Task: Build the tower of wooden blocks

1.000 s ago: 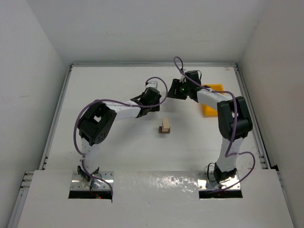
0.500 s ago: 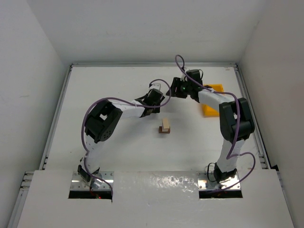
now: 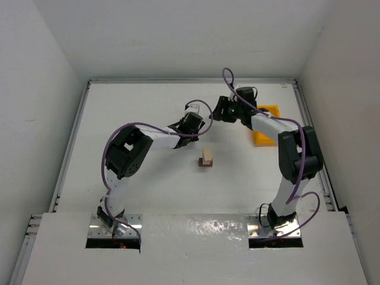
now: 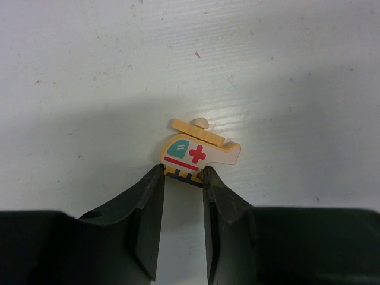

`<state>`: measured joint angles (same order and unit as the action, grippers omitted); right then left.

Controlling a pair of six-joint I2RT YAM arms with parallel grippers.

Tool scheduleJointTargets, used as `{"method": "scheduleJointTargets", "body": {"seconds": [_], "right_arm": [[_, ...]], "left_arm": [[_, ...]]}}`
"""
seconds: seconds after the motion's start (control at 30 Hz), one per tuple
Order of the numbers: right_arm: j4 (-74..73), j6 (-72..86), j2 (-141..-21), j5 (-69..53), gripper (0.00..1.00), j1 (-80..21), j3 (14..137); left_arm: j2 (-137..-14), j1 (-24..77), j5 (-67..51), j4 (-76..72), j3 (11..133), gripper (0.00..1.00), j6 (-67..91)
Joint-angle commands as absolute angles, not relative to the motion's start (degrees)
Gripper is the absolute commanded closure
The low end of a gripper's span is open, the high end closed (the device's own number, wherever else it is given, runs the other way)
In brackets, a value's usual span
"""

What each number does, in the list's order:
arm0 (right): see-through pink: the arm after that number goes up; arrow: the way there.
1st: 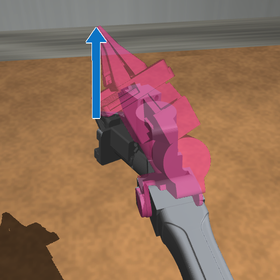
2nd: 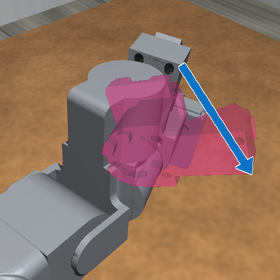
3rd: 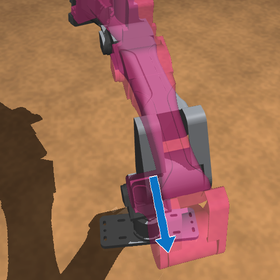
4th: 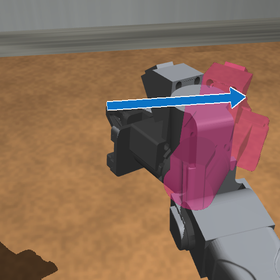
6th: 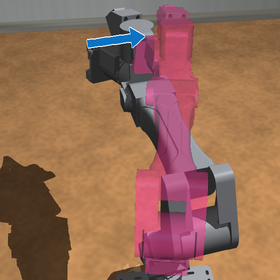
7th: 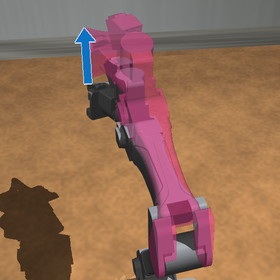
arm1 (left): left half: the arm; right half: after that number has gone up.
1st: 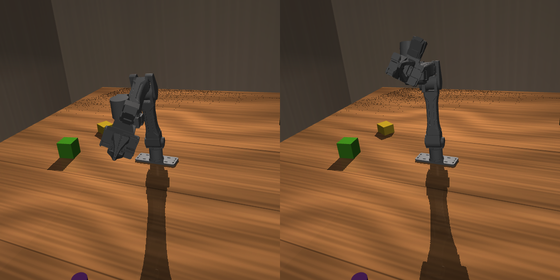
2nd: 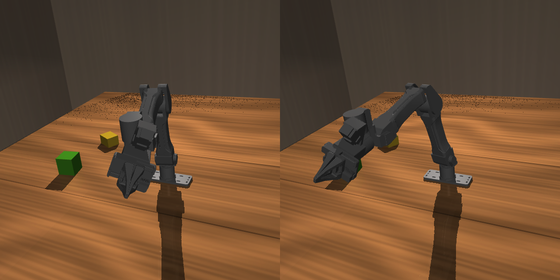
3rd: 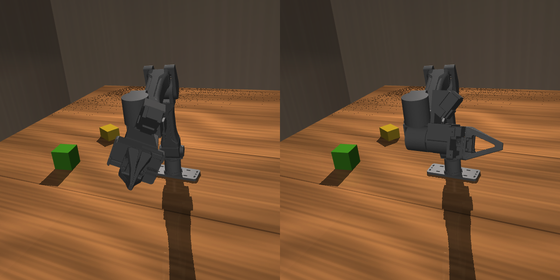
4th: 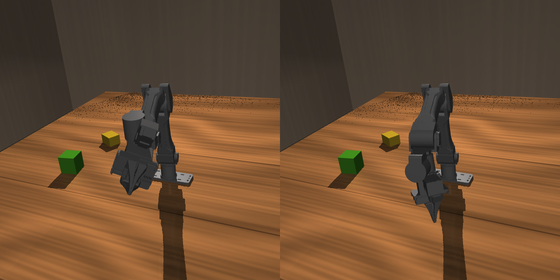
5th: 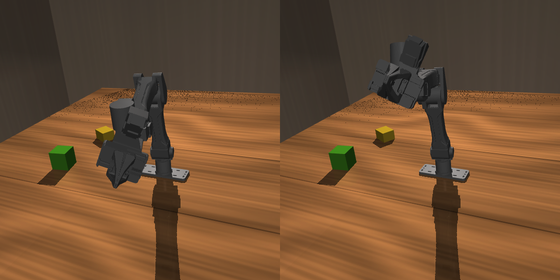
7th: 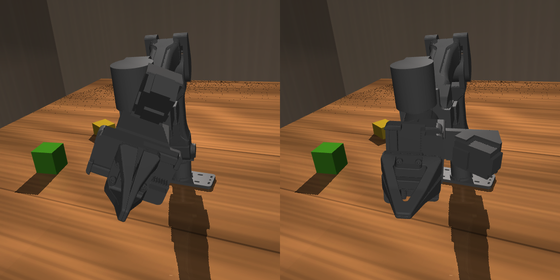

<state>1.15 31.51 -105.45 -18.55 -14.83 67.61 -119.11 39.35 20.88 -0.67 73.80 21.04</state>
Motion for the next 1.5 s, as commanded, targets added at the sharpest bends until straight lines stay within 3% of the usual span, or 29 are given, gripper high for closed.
{"method": "scheduleJointTargets", "body": {"seconds": [0.0,0.27,0.47,0.53,0.6,0.67,0.8,1.47], "right_arm": [[2.7,30.9,-102.7,-20.3,0.50,-14.5,67.7],[1.2,29.2,-102.6,-24.5,0.50,-14.5,68.8],[1.8,29.0,-104.2,-29.1,0.67,-14.5,69.7],[1.9,29.1,-104.8,-30.3,0.69,-14.5,70.6],[2.5,29.4,-106.1,-32.9,0.66,-14.5,71.6],[2.9,30.9,-108.8,-38.4,0.55,-14.5,74.4],[6.9,34.8,-110.8,-41.5,0.44,-14.5,75.8],[19.0,47.0,-114.5,-47.7,0.44,-14.7,74.6]], "left_arm": [[-115.8,39.9,22.4,-3.5,72.2,0.92,20.5],[-111.2,39.8,24.3,-6.5,67.4,0.92,21.4],[-105.6,39.7,26.3,-9.6,63.8,0.92,22.0],[-104.4,39.7,26.8,-9.8,63.8,0.93,21.2],[-103.6,39.7,27.3,-10.1,63.7,0.93,20.7],[-103.1,39.7,27.7,-10.3,63.5,0.93,20.6],[-101.9,39.7,27.1,-11.2,62.6,0.93,20.6],[-94.5,39.7,22.2,-17.6,57.7,0.94,22.0]]}}
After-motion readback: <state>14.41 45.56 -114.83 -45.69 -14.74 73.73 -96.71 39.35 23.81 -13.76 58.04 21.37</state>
